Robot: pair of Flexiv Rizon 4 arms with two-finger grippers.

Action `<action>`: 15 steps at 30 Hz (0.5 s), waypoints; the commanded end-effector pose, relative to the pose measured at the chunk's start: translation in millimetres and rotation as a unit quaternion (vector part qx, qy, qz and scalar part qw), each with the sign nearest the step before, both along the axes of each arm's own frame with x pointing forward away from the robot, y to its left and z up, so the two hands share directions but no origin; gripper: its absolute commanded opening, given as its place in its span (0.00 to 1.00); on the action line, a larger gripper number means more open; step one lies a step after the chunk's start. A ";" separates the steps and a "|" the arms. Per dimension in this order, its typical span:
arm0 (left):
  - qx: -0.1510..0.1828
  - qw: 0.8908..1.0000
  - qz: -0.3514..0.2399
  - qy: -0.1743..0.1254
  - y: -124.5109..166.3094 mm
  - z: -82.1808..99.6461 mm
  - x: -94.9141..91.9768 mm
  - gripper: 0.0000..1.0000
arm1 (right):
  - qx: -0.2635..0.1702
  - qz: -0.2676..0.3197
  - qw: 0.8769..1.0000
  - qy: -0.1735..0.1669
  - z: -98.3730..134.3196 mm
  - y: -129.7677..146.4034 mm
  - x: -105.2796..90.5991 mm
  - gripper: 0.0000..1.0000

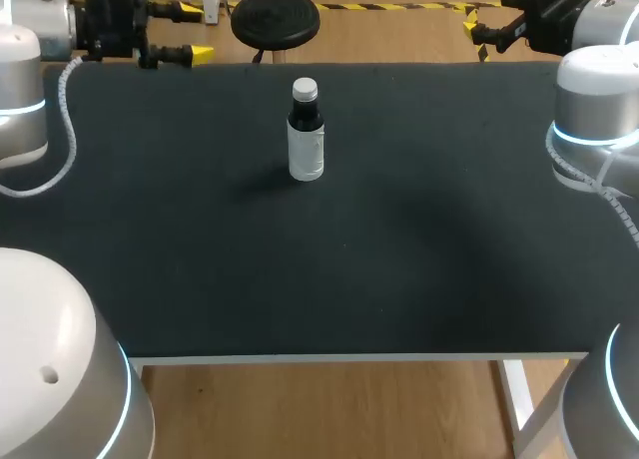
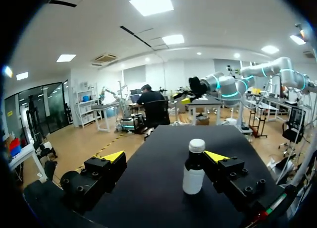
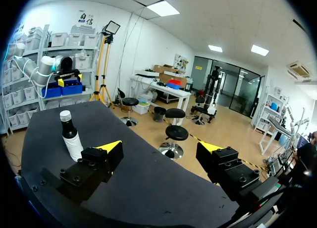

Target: Unscrew the bottle cap

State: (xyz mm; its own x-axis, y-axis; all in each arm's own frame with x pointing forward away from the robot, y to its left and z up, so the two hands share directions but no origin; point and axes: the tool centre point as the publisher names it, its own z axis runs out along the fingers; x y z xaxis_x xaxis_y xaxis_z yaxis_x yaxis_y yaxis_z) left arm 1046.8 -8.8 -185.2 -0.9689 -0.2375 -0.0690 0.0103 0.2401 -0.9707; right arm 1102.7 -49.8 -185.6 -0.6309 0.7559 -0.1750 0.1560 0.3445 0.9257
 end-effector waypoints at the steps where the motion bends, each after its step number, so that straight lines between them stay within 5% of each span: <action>1: -0.003 1.000 -0.018 0.010 -8.7 -16.3 -3.6 1.00 | -0.001 0.001 1.000 0.001 0.8 -0.2 0.9 1.00; 15: 0.006 0.997 -0.048 0.063 -46.4 -45.5 -42.6 1.00 | -0.001 0.001 1.000 0.001 0.8 -0.2 0.9 1.00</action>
